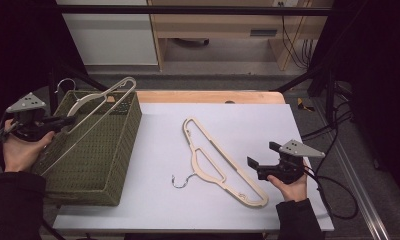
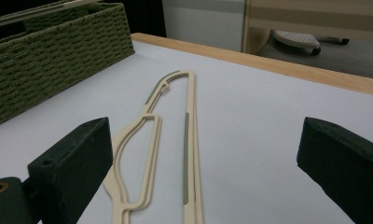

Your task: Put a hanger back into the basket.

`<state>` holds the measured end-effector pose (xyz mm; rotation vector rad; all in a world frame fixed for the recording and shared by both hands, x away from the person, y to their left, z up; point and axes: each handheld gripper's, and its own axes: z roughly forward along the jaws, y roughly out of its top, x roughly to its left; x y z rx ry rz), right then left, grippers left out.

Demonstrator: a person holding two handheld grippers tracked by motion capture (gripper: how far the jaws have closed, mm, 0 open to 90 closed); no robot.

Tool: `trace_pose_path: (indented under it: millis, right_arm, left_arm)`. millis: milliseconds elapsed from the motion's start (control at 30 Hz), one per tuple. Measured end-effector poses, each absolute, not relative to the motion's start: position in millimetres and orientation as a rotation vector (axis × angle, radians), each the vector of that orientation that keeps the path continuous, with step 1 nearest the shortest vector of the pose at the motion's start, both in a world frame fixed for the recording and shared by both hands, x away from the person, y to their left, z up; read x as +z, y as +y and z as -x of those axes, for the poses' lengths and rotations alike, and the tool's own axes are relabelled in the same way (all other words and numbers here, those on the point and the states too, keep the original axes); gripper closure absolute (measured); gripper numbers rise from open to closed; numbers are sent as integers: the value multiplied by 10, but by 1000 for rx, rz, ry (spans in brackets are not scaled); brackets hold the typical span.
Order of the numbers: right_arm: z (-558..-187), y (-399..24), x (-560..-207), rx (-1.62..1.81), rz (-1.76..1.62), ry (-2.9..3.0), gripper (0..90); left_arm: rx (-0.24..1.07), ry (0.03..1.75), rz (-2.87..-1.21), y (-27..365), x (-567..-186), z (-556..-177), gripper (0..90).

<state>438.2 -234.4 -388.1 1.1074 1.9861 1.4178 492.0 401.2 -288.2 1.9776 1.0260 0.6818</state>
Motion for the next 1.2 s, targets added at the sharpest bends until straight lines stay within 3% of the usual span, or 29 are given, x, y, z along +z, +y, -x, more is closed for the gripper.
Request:
trace_pose_path:
  millis: [700, 1200]
  right_arm:
    - [-4382, -2340, -3887, 1416, -1103, 2001, 39]
    - [-4388, -2316, -3903, 1411, -1105, 2009, 39]
  left_arm:
    - [670, 1027, -2073, 4143, -3154, -4834, 865]
    - [644, 1078, -2082, 3972, -3727, -4840, 858]
